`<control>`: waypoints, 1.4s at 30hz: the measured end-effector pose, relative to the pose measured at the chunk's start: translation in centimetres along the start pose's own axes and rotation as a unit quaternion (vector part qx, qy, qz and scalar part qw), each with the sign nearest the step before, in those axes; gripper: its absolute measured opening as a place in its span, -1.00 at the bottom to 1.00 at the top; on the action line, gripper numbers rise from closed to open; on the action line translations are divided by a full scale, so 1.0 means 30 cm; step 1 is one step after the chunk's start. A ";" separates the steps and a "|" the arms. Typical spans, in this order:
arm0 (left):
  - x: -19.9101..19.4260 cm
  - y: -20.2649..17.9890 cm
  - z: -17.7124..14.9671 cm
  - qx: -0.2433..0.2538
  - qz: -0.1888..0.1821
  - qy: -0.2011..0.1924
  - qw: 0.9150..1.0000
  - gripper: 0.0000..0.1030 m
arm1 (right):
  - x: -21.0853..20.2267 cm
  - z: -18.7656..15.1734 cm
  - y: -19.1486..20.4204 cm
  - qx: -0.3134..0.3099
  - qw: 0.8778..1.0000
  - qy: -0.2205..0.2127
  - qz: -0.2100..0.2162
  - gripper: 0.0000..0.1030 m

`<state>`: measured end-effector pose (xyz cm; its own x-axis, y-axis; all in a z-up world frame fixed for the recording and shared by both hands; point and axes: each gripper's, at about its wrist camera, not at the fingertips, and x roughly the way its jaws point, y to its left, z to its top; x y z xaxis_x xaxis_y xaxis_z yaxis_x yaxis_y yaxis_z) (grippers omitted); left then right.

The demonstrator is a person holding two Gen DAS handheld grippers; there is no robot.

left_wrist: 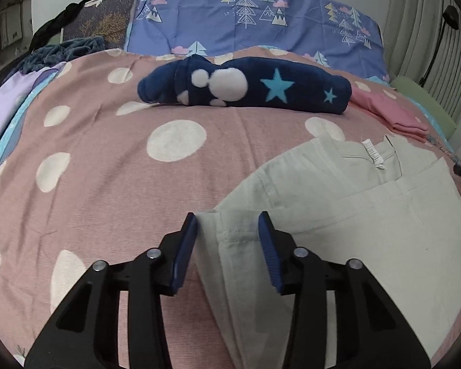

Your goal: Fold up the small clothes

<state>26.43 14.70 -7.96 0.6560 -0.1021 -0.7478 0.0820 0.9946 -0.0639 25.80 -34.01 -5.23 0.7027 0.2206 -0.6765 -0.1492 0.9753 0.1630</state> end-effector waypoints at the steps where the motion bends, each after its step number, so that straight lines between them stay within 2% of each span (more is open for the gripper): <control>1: 0.005 -0.009 0.002 0.003 0.002 -0.002 1.000 -0.23 | 0.006 -0.005 -0.006 0.009 1.000 0.003 0.012 -0.39; 3: 0.005 -0.023 0.001 0.011 0.004 -0.007 1.000 -0.30 | 0.013 -0.009 0.003 0.020 0.999 0.006 0.025 -0.43; 8: -0.010 -0.025 -0.008 0.021 0.004 -0.014 1.000 -0.30 | 0.041 0.004 0.027 0.007 0.999 0.005 0.035 -0.43; 10: -0.016 -0.016 -0.009 0.019 0.004 -0.018 1.000 -0.30 | 0.052 0.018 0.044 -0.002 0.999 0.004 0.036 -0.31; 15: -0.023 -0.010 -0.019 0.021 -0.009 -0.017 1.000 -0.30 | 0.104 0.042 0.082 -0.023 0.999 0.021 0.031 -0.29; 17: -0.019 -0.022 -0.027 0.032 -0.008 -0.015 0.999 -0.30 | 0.127 0.038 0.089 -0.028 0.999 0.030 0.030 -0.41; 18: -0.020 -0.028 -0.030 0.037 -0.004 -0.017 0.999 -0.30 | 0.131 0.034 0.091 -0.029 0.999 0.029 0.030 -0.61; 19: -0.022 -0.036 -0.031 0.045 0.000 -0.020 0.999 -0.32 | 0.129 0.031 0.091 -0.029 0.999 0.026 0.031 -0.71; 21: -0.023 -0.043 -0.029 0.052 0.006 -0.023 0.998 -0.40 | 0.115 0.029 0.087 -0.027 0.999 0.014 0.031 -0.81; 24: -0.033 -0.053 -0.015 0.058 0.016 -0.032 0.998 -0.40 | 0.097 0.035 0.084 -0.025 0.999 0.004 0.031 -0.84; 27: -0.045 -0.058 -0.005 0.056 0.008 -0.036 0.998 -0.40 | 0.089 0.040 0.081 -0.025 0.999 0.006 0.033 -0.84; 29: -0.033 -0.071 -0.009 0.066 0.008 -0.024 0.997 -0.40 | 0.090 0.039 0.079 -0.025 0.999 0.009 0.036 -0.82; 30: -0.019 -0.078 -0.015 0.075 0.012 -0.013 0.997 -0.37 | 0.092 0.038 0.077 -0.023 0.999 0.011 0.036 -0.76; 31: -0.001 -0.084 -0.025 0.084 0.018 0.001 0.996 -0.24 | 0.095 0.035 0.074 -0.019 0.999 0.014 0.037 -0.56; 32: 0.009 -0.085 -0.032 0.089 0.028 0.005 0.996 -0.22 | 0.098 0.033 0.072 -0.016 0.999 0.015 0.040 -0.48; 35: 0.003 -0.074 -0.035 0.079 0.024 0.003 0.997 -0.21 | 0.107 0.023 0.079 -0.020 0.999 0.017 0.040 -0.48; 37: -0.004 -0.067 -0.031 0.073 0.028 0.000 0.997 -0.21 | 0.112 0.021 0.087 -0.026 0.999 0.018 0.039 -0.70; 38: -0.004 -0.064 -0.030 0.072 0.030 0.000 0.997 -0.22 | 0.111 0.021 0.091 -0.029 0.999 0.017 0.037 -0.75; 39: -0.005 -0.062 -0.030 0.071 0.028 0.000 0.997 -0.34 | 0.105 0.022 0.095 -0.033 0.999 0.013 0.032 -0.82; 40: -0.005 -0.064 -0.031 0.071 0.022 0.000 0.997 -0.82 | 0.099 0.022 0.095 -0.034 0.999 0.008 0.031 -0.87; 42: -0.016 -0.077 -0.032 0.078 0.017 -0.007 0.997 -0.87 | 0.084 0.024 0.095 -0.033 0.999 0.000 0.034 -0.88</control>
<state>25.20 12.46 -8.08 0.6711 -0.0694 -0.7381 0.1738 0.9826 0.0657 27.64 -30.70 -5.96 0.6900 0.2857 -0.6650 -0.2419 0.9570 0.1602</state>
